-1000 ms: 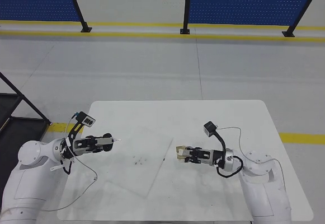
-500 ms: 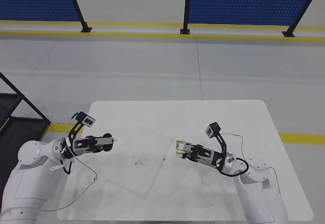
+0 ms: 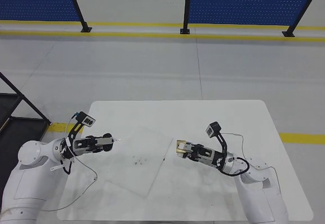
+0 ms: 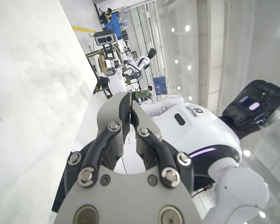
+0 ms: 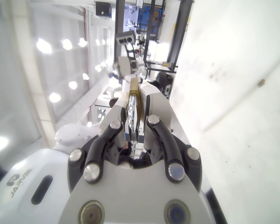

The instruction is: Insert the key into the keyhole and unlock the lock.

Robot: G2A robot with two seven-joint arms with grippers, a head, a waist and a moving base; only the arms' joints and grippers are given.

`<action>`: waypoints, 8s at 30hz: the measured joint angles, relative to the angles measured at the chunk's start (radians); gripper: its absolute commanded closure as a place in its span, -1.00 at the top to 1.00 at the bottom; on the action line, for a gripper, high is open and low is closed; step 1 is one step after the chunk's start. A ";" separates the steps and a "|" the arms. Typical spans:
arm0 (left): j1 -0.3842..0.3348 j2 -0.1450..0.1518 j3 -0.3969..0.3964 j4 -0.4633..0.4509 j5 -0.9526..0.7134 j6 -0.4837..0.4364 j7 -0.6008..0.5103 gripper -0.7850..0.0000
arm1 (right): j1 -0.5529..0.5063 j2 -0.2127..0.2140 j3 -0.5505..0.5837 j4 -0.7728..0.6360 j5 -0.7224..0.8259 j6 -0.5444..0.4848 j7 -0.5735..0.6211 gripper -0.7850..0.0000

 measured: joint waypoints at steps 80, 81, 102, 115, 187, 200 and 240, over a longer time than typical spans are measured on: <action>-0.137 -0.060 0.452 -0.028 0.205 -0.061 0.348 -1.00 | -0.055 0.038 -0.046 -0.136 -0.071 0.016 -0.083 -1.00; -0.134 -0.061 0.454 -0.036 0.209 -0.058 0.357 -1.00 | -0.055 0.039 -0.048 -0.137 -0.071 0.014 -0.086 -1.00; -0.123 -0.059 0.476 -0.065 0.208 -0.053 0.368 -1.00 | -0.053 0.045 -0.061 -0.136 -0.067 0.016 -0.096 -1.00; -0.139 -0.060 0.491 -0.052 0.203 -0.050 0.373 -1.00 | -0.053 0.045 -0.061 -0.136 -0.067 0.016 -0.096 -1.00; -0.206 -0.069 0.576 -0.022 0.227 -0.055 0.369 1.00 | -0.053 0.045 -0.061 -0.136 -0.067 0.016 -0.096 -1.00; -0.185 -0.058 0.509 -0.023 0.171 -0.093 0.361 -0.35 | -0.053 0.045 -0.061 -0.136 -0.067 0.016 -0.096 -1.00; -0.224 -0.068 0.576 -0.003 0.188 -0.088 0.339 -1.00 | -0.053 0.045 -0.061 -0.136 -0.067 0.016 -0.096 -1.00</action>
